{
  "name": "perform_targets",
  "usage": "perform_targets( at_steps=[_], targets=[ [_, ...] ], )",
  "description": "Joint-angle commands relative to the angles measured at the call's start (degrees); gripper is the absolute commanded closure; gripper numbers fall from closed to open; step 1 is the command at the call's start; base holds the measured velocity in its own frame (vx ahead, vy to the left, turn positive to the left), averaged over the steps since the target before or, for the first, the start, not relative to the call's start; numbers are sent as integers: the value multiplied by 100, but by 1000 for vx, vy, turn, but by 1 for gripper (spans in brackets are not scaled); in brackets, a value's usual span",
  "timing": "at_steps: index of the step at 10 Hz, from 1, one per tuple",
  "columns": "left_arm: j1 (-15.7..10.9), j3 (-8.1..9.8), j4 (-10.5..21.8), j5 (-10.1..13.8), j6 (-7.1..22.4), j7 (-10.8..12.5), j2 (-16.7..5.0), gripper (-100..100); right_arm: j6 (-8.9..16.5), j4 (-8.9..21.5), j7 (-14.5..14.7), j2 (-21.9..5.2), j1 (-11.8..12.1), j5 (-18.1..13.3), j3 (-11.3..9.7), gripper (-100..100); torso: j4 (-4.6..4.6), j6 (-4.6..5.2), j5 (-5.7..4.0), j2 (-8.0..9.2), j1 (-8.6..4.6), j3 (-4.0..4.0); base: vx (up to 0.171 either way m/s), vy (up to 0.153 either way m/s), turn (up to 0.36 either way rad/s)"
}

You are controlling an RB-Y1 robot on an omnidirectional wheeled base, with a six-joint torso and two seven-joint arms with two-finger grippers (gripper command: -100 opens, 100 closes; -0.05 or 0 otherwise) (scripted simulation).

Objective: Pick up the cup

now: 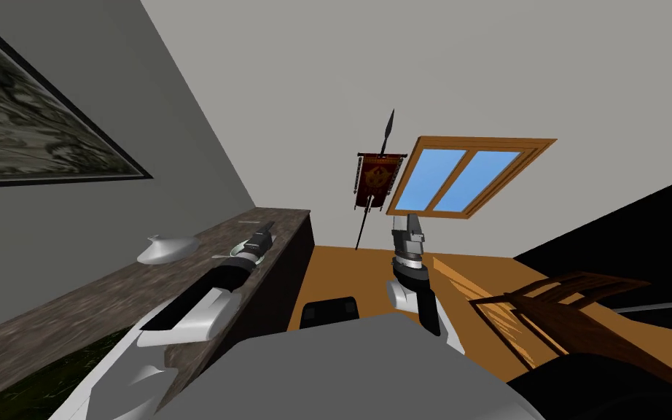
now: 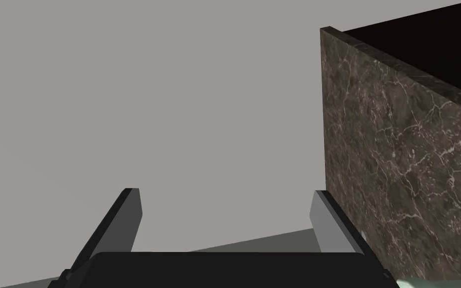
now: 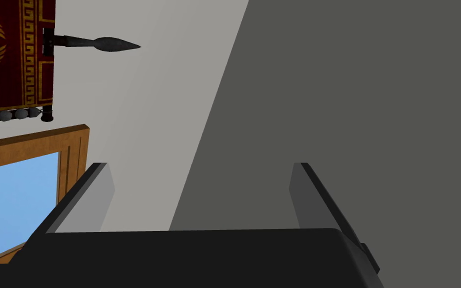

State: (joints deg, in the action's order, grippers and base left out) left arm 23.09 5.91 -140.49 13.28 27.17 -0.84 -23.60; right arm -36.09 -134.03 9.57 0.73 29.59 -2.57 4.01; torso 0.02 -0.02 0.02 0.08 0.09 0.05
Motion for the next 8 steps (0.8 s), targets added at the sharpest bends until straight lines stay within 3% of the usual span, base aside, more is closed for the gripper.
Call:
perform_targets(
  at_steps=[1,2,4,5,7,8],
  targets=[
    [-10,53,-1,75,286,-1,-64,-100,0,0,0,0,0,0,0,0,0,0,0,0,0,0,-37,9,-91],
    [-38,169,-13,232,462,7,-197,-100,0,0,0,0,0,0,0,0,1,-2,1,1,1,1,-39,13,-105],
    [-38,169,-13,232,765,7,-197,-100,0,0,0,0,1,0,0,0,1,-3,1,2,4,2,-26,10,-33],
    [-63,292,-21,392,954,24,-332,-100,0,0,0,0,1,0,0,0,0,-3,1,-3,1,-1,-20,3,-121],
    [-63,292,-21,392,1198,24,-332,-100,0,0,0,0,1,0,0,0,0,-3,1,-3,2,-1,-19,8,-25],
    [-88,423,-26,554,1401,52,-466,-100,0,0,0,0,1,0,0,0,-1,-3,1,-6,1,-3,-15,13,-111]
  ],
)
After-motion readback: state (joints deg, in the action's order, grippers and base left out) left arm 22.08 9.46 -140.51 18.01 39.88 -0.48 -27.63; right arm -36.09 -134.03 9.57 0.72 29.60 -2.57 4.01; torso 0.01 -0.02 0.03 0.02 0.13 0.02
